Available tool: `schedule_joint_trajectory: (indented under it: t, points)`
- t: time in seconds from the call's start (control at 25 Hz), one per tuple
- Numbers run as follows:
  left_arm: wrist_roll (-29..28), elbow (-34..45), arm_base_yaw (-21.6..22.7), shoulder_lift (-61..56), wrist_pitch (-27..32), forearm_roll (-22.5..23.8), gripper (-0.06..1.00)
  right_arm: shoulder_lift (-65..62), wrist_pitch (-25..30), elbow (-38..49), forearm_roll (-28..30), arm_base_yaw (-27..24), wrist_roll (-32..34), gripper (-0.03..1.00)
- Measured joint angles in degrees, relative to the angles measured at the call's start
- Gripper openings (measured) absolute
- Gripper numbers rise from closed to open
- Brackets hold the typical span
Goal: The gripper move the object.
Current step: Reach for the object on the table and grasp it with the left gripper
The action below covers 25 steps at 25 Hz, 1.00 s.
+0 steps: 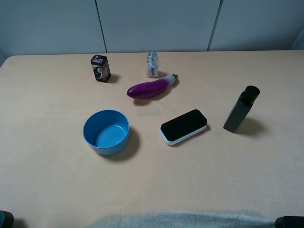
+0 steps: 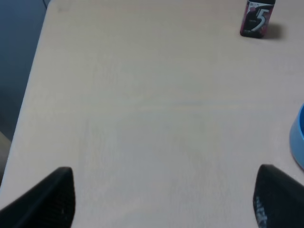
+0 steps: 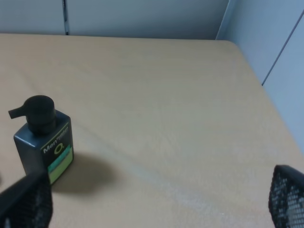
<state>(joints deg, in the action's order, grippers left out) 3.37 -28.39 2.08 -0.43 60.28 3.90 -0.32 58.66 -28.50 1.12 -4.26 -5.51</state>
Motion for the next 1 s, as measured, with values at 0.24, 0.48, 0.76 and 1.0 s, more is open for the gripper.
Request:
schedule_joint_trajectory:
  t: [0.24, 0.48, 0.76, 1.0]
  points:
    - [0.0, 0.0, 0.0, 0.0, 0.0, 0.0, 0.82, 0.0, 0.0, 0.0, 0.0, 0.0, 0.0, 0.69]
    - [0.0, 0.0, 0.0, 0.0, 0.0, 0.0, 0.82, 0.0, 0.0, 0.0, 0.0, 0.0, 0.0, 0.69]
    - [0.0, -7.5, 0.0, 14.0, -0.2, 0.0, 0.82, 0.0, 0.0, 0.0, 0.0, 0.0, 0.0, 0.69]
    - [0.0, -20.6, 0.0, 35.0, -0.5, -0.4, 0.82, 0.0, 0.0, 0.0, 0.0, 0.0, 0.0, 0.69]
